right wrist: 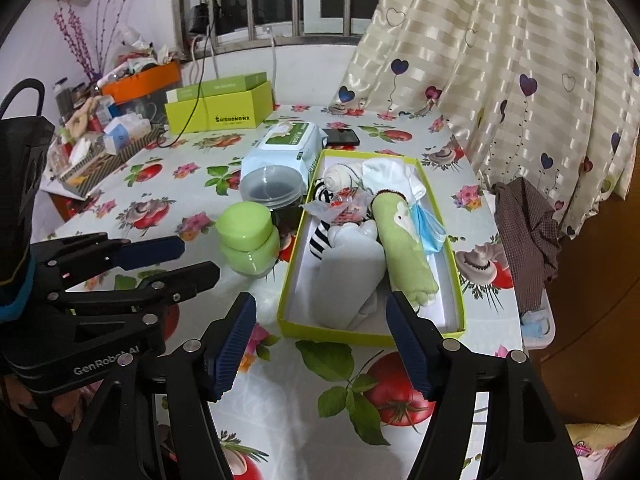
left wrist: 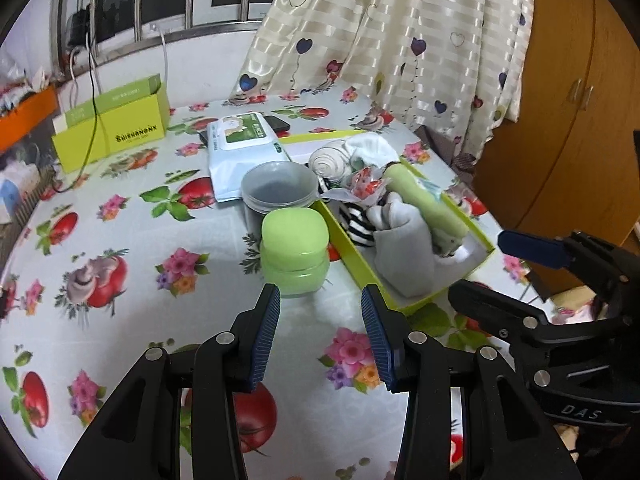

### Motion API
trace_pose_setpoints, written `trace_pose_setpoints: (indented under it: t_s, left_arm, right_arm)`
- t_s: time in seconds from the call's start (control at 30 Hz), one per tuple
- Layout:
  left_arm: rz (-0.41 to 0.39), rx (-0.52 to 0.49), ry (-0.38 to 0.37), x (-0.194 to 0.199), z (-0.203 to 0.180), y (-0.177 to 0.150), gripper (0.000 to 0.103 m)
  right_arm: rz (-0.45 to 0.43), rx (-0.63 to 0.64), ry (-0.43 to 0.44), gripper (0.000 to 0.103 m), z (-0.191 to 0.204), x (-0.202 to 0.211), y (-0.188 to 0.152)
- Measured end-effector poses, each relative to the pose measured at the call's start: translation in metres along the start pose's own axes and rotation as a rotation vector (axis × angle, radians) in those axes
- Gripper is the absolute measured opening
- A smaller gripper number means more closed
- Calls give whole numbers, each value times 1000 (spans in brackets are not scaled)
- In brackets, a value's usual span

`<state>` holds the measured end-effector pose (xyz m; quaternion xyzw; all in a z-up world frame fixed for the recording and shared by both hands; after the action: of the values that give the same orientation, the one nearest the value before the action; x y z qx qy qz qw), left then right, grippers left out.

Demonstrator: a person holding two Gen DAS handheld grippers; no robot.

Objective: Organize soft objects

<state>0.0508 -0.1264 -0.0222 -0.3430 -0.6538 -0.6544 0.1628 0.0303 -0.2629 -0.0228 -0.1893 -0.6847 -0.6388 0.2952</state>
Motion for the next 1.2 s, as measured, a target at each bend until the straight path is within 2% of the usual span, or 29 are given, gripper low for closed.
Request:
trace_pose_setpoints:
  t_s: [0.1,0.33,1.2]
  left_arm:
    - [6,13,-18,-3,0,-2,44]
    - [6,-7,21,-9,-3,-4,44]
    - [14,-16,21,-13,-4,-5,44]
  right_arm:
    - [5,-4,-1,68,-1,-2,-3]
    - [15,-17,3,68,-5,-8,-10]
    - [23,-13,11,68,-2,-13,-10]
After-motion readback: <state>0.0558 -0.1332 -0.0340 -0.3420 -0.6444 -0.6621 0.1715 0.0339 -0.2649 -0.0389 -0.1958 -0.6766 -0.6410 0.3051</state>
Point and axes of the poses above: each gripper's, at about its wrist camera, not at the fingertips, and x roughly against the way its jaws point, z to its left, y to its top, the point moved 4 cm from there along -x, roughly the way its jaws point, and after that the axes turned 4 degrees about -z, right-handed, at the moved point
